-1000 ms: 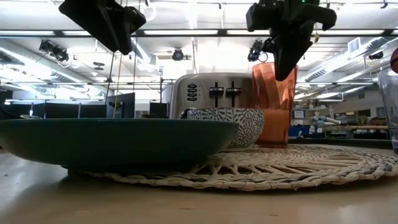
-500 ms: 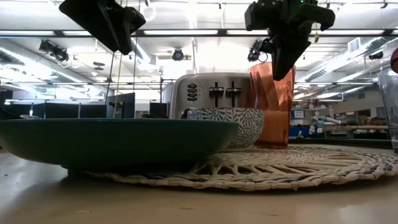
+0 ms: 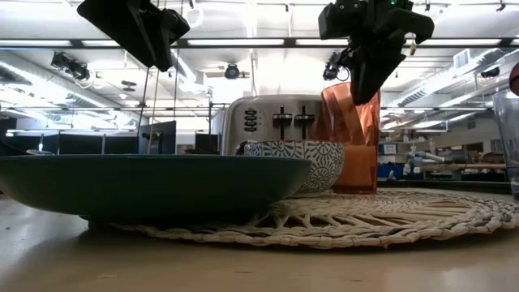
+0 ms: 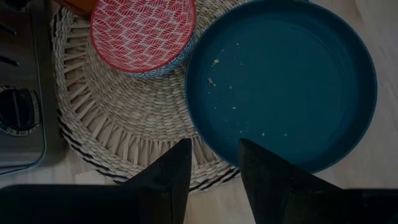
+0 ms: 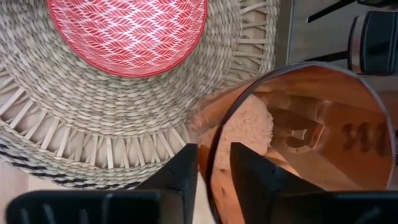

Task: Arrange a breakfast setting
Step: Adjust the orange glass of milk on the brown placemat, then put the brown bread on the blue plate to the bottom left of the red patterned bowl

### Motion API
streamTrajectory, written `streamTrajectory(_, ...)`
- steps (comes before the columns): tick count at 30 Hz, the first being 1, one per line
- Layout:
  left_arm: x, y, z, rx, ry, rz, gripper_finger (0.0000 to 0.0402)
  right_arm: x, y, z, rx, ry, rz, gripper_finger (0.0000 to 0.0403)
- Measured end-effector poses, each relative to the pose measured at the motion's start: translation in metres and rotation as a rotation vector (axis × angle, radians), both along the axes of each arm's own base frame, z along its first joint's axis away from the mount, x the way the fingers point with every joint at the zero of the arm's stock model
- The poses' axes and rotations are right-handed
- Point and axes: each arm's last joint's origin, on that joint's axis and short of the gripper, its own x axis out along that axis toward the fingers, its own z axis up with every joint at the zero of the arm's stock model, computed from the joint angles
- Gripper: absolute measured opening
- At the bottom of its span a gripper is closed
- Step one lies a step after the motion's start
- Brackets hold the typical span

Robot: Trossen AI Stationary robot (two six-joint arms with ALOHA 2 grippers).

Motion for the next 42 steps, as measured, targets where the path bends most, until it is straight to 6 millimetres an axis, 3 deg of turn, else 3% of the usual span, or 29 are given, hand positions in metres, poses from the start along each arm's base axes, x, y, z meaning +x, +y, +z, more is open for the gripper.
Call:
streamTrajectory(7,0.000,0.000,0.000,0.000,0.000,0.000,0.0139,0.000,0.001,0.000,0.005,-0.002,-0.012,0.0145)
streamTrajectory(15,0.000,0.000,0.000,-0.004,0.000,0.005,0.0139,-0.002,0.001,0.003,0.008,-0.012,-0.017,0.0168)
streamTrajectory(24,0.001,0.000,0.000,-0.005,-0.009,0.003,0.0139,-0.018,0.002,0.034,0.007,-0.180,-0.022,0.0181)
streamTrajectory(27,0.002,-0.001,0.001,-0.020,-0.021,0.020,0.0139,-0.025,-0.002,0.051,-0.057,-0.303,-0.123,0.0181)
streamTrajectory(34,0.002,-0.001,0.001,-0.032,-0.023,0.036,0.0139,-0.043,-0.035,0.079,-0.273,-0.559,-0.547,0.0181)
streamTrajectory(42,0.002,0.000,0.001,-0.036,-0.024,0.047,0.0139,-0.038,-0.106,0.077,-0.288,-0.696,-0.993,0.0179)
